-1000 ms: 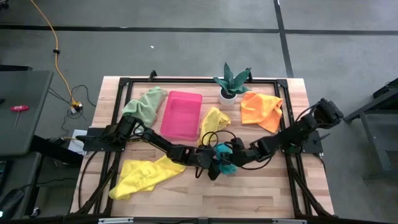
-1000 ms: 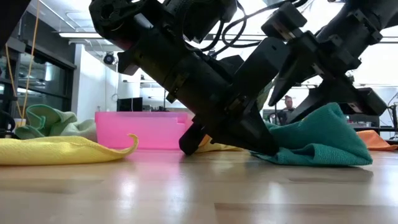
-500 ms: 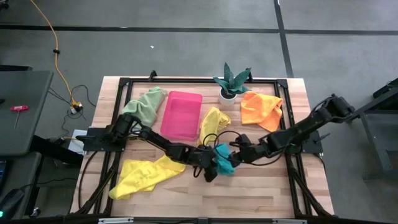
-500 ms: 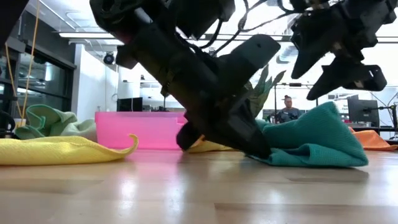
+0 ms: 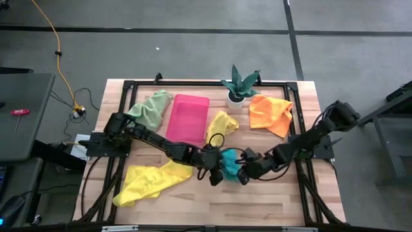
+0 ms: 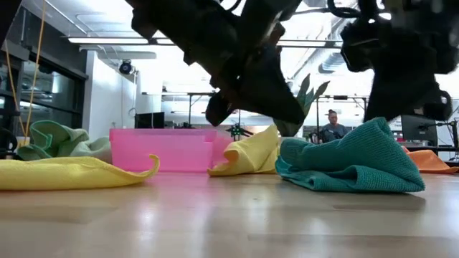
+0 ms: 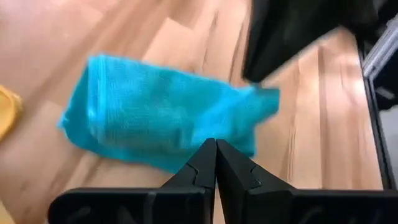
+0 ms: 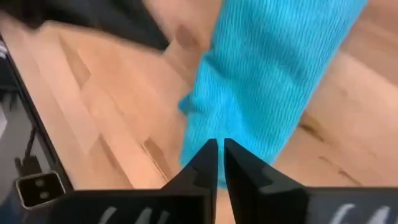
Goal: Fold microfiber towels
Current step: Put the blue microfiber cloth into the pink bin
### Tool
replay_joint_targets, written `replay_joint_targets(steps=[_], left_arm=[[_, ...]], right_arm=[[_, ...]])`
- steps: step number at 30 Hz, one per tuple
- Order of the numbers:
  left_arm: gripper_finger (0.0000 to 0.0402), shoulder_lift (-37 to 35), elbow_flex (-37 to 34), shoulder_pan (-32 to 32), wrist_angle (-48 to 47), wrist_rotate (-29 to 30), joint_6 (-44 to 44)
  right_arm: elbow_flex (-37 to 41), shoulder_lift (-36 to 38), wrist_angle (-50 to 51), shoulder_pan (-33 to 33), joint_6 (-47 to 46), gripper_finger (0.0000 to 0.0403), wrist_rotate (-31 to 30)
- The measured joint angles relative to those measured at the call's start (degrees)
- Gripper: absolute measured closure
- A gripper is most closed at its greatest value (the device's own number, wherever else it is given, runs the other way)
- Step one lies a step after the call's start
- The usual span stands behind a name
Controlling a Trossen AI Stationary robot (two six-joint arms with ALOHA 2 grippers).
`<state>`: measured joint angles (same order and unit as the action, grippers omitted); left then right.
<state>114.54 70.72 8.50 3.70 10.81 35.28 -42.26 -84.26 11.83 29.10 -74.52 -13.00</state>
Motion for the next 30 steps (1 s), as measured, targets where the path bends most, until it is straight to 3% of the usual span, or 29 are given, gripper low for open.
replay_joint_targets(steps=[21, 30], left_arm=[[0.0401, 6.42, 0.00, -8.72, 4.98, -1.82, 0.49], [0.0401, 2.46, -0.09, -9.98, 3.00, -4.12, -3.24]], right_arm=[[-0.04, -11.63, -12.14, 4.01, -3.30, 0.0402, -1.41], [-0.02, -6.03, -10.27, 6.05, 2.36, 0.0403, -3.65]])
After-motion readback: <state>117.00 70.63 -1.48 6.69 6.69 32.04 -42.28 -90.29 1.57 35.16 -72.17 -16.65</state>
